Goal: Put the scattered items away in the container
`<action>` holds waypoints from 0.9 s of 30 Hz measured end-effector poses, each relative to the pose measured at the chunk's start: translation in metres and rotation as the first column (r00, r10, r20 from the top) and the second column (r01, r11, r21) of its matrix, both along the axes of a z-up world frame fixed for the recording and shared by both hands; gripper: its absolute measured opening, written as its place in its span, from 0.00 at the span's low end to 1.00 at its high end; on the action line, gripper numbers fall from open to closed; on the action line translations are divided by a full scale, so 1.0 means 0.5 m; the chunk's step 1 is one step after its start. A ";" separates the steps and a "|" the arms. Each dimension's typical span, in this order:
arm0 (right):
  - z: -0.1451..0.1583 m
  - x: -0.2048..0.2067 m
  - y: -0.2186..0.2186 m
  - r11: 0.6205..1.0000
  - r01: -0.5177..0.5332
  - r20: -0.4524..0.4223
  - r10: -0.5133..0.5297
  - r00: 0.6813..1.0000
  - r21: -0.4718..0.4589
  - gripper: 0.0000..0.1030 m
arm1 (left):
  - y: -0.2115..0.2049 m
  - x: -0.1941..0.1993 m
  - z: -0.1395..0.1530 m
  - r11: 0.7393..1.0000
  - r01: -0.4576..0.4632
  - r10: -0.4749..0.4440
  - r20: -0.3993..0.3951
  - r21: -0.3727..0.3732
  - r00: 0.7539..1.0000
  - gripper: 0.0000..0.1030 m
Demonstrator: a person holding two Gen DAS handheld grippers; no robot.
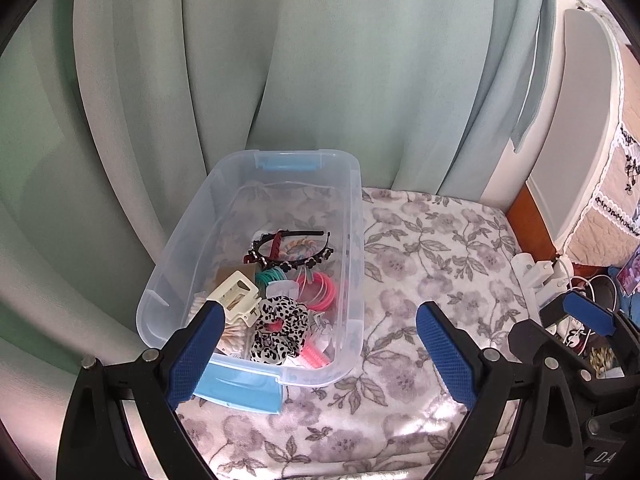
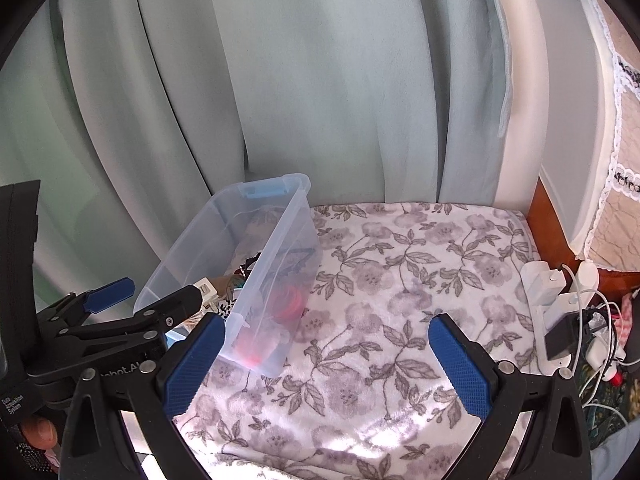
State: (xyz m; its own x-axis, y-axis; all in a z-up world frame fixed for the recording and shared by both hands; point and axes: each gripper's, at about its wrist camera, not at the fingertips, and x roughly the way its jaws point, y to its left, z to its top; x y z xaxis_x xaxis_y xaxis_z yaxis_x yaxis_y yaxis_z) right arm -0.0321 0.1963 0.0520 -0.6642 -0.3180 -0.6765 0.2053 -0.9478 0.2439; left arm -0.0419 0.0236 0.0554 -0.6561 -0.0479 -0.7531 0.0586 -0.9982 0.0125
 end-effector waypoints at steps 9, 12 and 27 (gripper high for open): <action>-0.009 -0.009 -0.009 1.000 0.001 0.030 -0.002 1.000 0.027 1.00 | -0.005 -0.006 -0.021 1.000 0.015 -0.015 0.029 0.004 0.999 0.94; -0.014 -0.014 -0.012 0.999 0.001 0.042 -0.002 0.999 0.035 1.00 | -0.006 -0.008 -0.025 1.000 0.020 -0.019 0.033 -0.013 0.999 0.94; -0.020 -0.021 -0.025 0.995 0.010 0.076 -0.018 0.997 0.100 1.00 | -0.025 -0.014 -0.043 1.000 0.028 -0.029 0.072 0.013 0.997 0.94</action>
State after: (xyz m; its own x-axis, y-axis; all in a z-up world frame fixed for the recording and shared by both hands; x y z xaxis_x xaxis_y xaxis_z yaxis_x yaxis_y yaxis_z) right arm -0.0424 0.1836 0.0420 -0.6132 -0.2374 -0.7534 0.1763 -0.9708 0.1624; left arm -0.0490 0.0110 0.0339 -0.6012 -0.0208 -0.7988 0.0295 -0.9996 0.0038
